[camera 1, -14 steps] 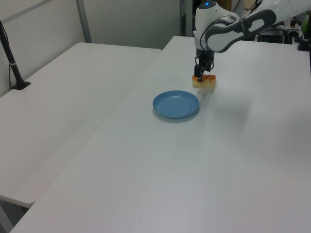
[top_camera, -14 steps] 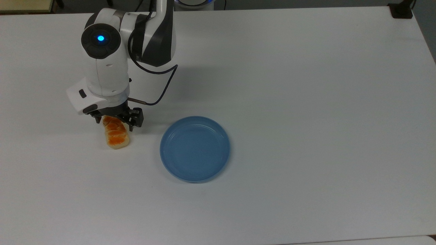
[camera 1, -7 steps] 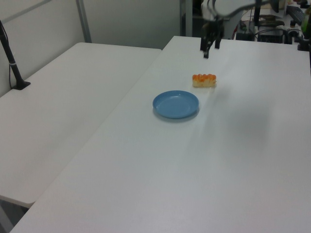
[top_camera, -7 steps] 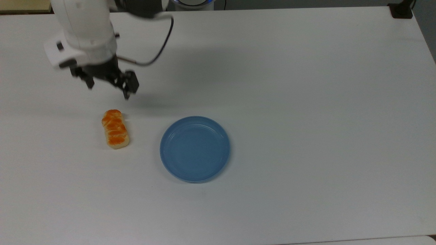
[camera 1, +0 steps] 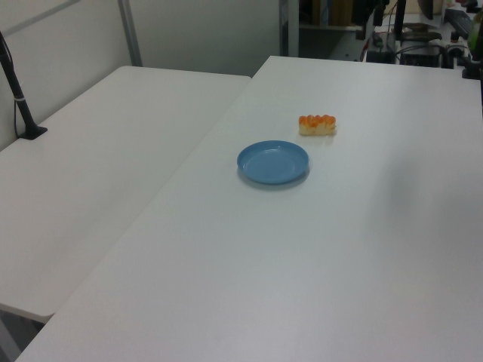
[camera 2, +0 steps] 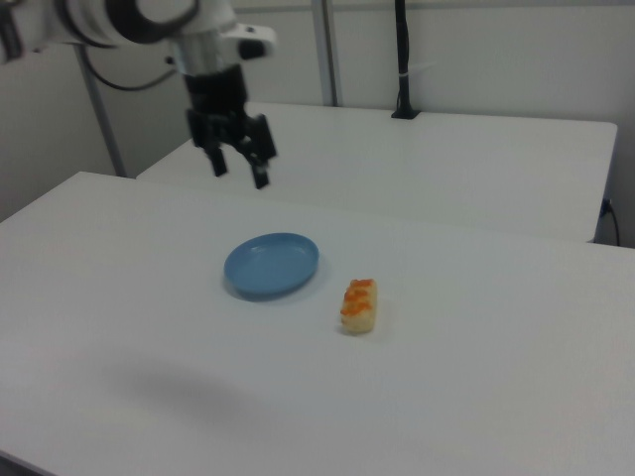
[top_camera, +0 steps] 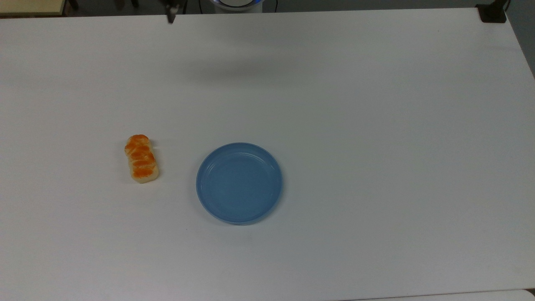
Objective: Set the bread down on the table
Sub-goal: 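Open the gripper, release the roll, and raise the arm away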
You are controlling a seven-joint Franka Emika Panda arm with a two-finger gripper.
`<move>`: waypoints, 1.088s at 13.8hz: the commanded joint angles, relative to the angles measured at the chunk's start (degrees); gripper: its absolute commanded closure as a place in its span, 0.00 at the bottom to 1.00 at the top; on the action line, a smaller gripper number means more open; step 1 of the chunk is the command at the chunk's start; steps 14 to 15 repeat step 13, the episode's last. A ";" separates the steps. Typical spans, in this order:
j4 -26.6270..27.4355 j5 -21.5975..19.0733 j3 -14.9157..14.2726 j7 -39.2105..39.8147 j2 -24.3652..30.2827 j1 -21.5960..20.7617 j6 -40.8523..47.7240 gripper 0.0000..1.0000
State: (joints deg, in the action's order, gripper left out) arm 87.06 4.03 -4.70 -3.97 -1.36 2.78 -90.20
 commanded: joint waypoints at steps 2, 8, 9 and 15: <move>6.02 -0.52 -5.14 0.81 4.96 -8.84 -0.76 0.00; 6.11 -0.60 -4.97 3.16 3.29 -8.93 -2.88 0.00; 6.11 -0.60 -4.97 5.35 3.29 -8.76 -2.88 0.00; 5.84 -0.78 -5.32 6.43 3.29 -8.58 -2.88 0.00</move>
